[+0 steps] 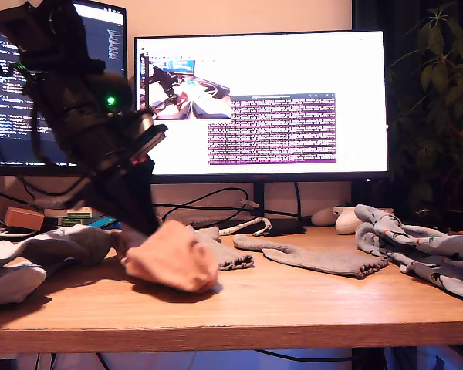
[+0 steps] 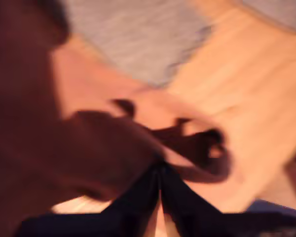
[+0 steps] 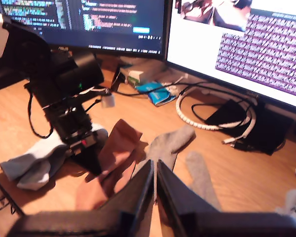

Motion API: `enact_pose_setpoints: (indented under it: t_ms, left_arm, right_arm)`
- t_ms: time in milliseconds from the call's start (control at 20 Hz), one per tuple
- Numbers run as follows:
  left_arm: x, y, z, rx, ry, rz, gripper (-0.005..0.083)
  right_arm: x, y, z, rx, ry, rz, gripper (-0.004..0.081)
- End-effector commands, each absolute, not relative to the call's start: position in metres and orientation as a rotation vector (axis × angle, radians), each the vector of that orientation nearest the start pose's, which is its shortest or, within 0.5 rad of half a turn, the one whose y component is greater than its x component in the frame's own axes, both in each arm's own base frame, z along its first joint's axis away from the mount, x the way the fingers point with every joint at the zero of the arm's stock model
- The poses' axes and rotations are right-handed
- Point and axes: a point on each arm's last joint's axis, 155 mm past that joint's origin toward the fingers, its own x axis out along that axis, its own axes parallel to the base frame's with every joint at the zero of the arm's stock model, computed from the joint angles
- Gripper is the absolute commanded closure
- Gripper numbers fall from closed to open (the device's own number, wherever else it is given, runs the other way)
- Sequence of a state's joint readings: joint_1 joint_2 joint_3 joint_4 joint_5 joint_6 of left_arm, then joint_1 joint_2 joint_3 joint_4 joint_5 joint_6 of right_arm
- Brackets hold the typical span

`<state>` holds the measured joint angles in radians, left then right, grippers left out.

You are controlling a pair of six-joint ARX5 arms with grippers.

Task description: Pair up the socks based on colour and pattern, by placing them on top of one another

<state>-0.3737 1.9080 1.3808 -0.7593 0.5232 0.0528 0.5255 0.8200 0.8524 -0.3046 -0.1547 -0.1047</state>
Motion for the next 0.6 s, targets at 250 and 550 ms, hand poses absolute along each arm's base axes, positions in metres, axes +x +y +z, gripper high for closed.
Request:
enact_pose_setpoints:
  t_ms: [250, 550]
  left_arm:
    - [0.350, -0.258, 0.029, -0.006, 1.325, -0.791, 0.0797]
    - [0.349, -0.253, 0.011, 0.071, 1.348, -0.735, 0.0797]
  right_arm:
    - [0.262, 0.187, 0.285, -0.153, 0.265, 0.698, 0.0781]
    - [0.262, 0.187, 0.284, -0.153, 0.268, 0.698, 0.0781]
